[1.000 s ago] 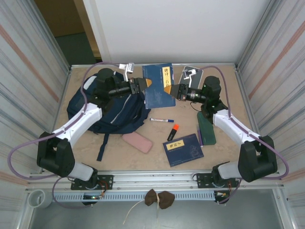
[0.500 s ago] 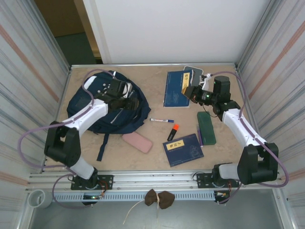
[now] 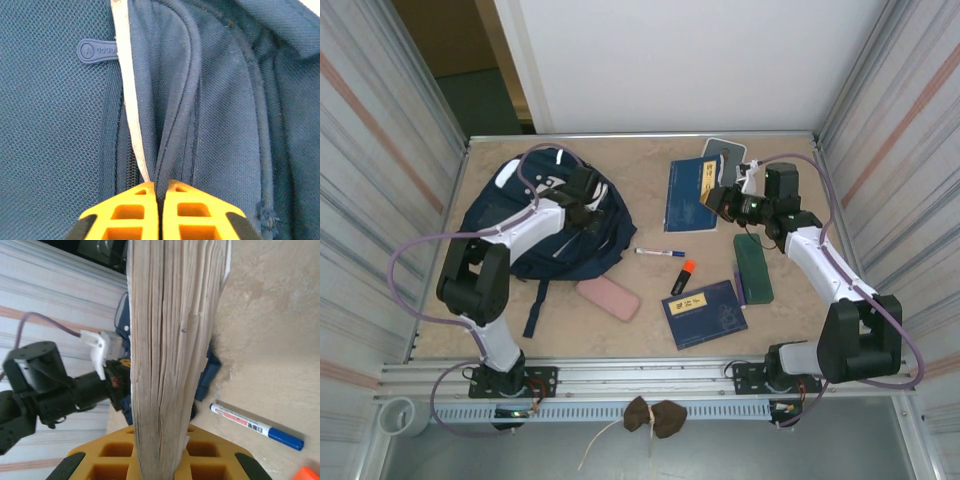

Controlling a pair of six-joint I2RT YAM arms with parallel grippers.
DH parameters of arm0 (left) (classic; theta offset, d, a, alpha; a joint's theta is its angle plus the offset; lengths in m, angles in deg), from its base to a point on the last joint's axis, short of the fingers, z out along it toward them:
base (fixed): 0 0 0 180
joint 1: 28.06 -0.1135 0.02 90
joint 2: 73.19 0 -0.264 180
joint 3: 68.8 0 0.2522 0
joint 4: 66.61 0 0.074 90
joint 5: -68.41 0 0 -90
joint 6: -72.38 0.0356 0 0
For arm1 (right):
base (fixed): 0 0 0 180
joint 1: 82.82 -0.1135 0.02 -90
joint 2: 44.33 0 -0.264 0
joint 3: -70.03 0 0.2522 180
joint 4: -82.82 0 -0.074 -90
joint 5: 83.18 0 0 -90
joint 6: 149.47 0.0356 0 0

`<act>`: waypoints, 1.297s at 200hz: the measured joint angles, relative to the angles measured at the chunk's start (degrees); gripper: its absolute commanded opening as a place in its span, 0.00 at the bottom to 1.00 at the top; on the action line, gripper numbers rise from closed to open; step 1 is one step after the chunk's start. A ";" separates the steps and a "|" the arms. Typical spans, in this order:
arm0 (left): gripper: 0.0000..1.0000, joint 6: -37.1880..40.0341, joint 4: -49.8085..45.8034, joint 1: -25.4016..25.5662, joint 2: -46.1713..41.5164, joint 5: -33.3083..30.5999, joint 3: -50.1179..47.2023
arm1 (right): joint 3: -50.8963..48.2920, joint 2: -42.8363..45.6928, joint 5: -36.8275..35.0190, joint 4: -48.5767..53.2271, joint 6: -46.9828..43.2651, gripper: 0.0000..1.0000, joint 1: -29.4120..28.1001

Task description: Pack the student bag

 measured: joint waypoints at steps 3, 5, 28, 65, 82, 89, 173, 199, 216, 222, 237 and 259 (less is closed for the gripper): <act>0.00 0.09 0.28 0.00 -0.39 0.02 0.00 | 0.00 0.00 -0.20 0.42 -0.22 0.00 -0.11; 0.00 0.24 0.46 -0.02 -0.52 0.04 -0.04 | 0.00 0.00 -0.37 0.68 -0.35 0.00 -0.17; 0.00 1.07 4.24 -0.94 -5.29 1.46 -1.86 | 0.00 0.00 -1.07 3.10 -1.64 0.00 -1.18; 0.00 -0.57 8.35 -6.95 -14.45 13.70 -3.39 | 0.00 -0.87 -1.40 3.80 -1.09 0.00 -3.43; 0.00 -2.27 9.88 -10.25 -16.11 20.35 -3.39 | 0.00 -1.88 -2.21 2.56 0.28 0.00 -5.57; 0.00 -3.10 10.40 -11.45 -16.37 23.15 -3.41 | 0.00 -2.36 -2.73 1.95 0.83 0.00 -6.93; 0.00 -15.61 18.23 -21.59 -16.41 46.95 -3.80 | 9.53 -21.00 -11.23 -11.43 13.20 0.00 -22.25; 0.00 -19.32 21.14 -22.58 -16.39 51.21 -3.82 | 17.40 -29.77 -15.02 -15.47 16.13 0.00 -24.41; 0.00 -21.49 22.97 -23.56 -16.28 53.55 -3.82 | 23.71 -36.06 -17.66 -17.55 17.81 0.01 -25.92; 0.00 -22.12 23.56 -23.91 -16.17 54.21 -3.82 | 25.83 -38.29 -18.38 -18.47 18.34 0.03 -26.58; 0.00 -23.50 24.72 -24.63 -15.76 55.45 -3.82 | 31.12 -43.91 -20.50 -20.13 19.80 0.06 -28.44; 0.00 -24.96 26.27 -25.20 -14.78 56.85 -3.82 | 38.75 -51.47 -21.99 -21.11 21.57 0.22 -31.08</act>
